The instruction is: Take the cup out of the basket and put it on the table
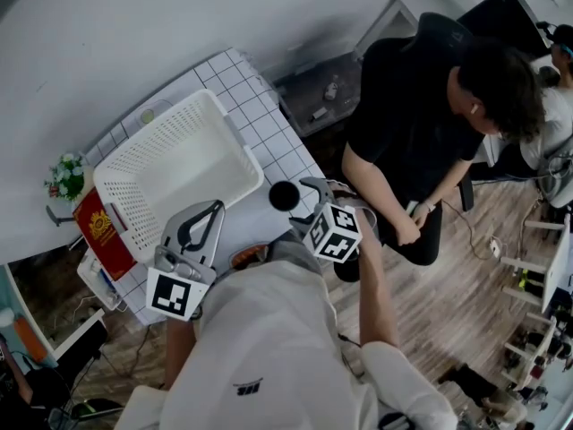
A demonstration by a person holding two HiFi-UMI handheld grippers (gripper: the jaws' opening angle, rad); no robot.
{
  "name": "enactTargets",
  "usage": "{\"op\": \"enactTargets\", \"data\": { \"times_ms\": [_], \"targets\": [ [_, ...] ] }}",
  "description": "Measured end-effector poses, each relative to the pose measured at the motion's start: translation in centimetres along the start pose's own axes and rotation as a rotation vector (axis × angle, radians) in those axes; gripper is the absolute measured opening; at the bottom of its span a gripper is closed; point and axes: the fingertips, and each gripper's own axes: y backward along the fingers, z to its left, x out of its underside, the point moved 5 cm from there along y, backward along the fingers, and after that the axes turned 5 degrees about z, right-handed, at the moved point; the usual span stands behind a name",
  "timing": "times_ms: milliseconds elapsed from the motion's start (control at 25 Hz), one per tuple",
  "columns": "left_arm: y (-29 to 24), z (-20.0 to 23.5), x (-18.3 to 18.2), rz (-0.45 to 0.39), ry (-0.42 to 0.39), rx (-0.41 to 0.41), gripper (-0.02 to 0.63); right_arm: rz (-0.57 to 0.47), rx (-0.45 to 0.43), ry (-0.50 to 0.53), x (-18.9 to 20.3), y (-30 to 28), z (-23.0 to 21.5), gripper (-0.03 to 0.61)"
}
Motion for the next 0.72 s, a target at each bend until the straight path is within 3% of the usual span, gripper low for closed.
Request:
{"op": "enactTargets", "data": {
  "times_ms": [120,400,520,640,720],
  "targets": [
    [-0.1,-0.1,-0.1,-0.006,0.006,0.001,0.011,-0.188,0.052,-0.106,-1.2,3.3,-0.5,0.358],
    [-0.4,-0.6,-1.0,-0.043,0.003,0.032,0.011,-0.549,0.234,-0.227,-4.8,10.4,-1.2,0.103],
    [-0.5,-0.7,-1.7,-0.075,0.005,0.056,0.011,-0.724,0.262,-0.266,-6.4,13.2,-0.9,0.056],
    [-0.9,-1.2,-2.2,-0.104,0.007,0.089,0.011,-0.935,0.287,-0.378,-7.9,15.9,-0.8,0.035],
    [-1.2,-1.6,-2.4,-0.12,0.007,0.114,0.011,-0.986,0.301,-0.415,-8.0,16.8,-0.6,0.025]
  ]
}}
